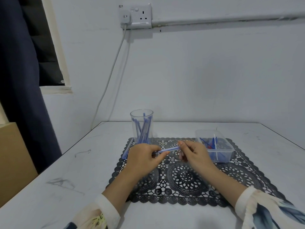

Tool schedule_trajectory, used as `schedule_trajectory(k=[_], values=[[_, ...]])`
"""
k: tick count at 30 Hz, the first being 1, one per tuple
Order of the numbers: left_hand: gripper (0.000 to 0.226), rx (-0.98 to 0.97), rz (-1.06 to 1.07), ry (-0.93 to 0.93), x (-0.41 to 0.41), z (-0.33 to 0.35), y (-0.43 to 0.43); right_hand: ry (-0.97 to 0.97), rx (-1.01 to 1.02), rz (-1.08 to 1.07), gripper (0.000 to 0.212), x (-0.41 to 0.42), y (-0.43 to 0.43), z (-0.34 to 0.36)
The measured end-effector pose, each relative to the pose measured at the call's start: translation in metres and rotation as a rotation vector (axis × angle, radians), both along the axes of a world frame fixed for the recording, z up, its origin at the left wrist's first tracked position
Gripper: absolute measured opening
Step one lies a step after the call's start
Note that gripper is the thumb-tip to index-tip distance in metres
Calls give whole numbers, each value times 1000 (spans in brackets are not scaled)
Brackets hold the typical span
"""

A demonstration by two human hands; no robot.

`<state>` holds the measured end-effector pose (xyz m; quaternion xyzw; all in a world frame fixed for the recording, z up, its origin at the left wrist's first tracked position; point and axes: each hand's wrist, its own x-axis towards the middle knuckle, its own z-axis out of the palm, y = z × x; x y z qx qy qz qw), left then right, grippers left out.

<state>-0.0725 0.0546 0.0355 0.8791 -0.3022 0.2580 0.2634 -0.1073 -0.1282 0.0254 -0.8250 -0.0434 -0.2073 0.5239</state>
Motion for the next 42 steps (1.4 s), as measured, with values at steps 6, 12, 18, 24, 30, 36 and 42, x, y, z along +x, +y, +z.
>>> schedule_trajectory(k=[6,12,18,24,30,36,42], values=[[37,-7,7,5,0,2,1,-80,-53,50,16,1,-1,-3],[40,22,-17,-18,1,-1,-1,-153,-277,-62,33,7,-5,-8],[41,3,-22,-7,2,0,0,-111,-147,51,26,5,-3,-7],[37,2,-27,23,1,0,1,-142,-258,22,19,6,-5,-8],[41,9,-55,6,1,-1,0,-146,-341,-41,37,7,-7,-8],[40,3,-38,16,2,1,1,-231,-502,-6,14,6,-8,-9],[53,43,-60,28,2,1,2,-221,-599,-80,34,8,-9,-9]])
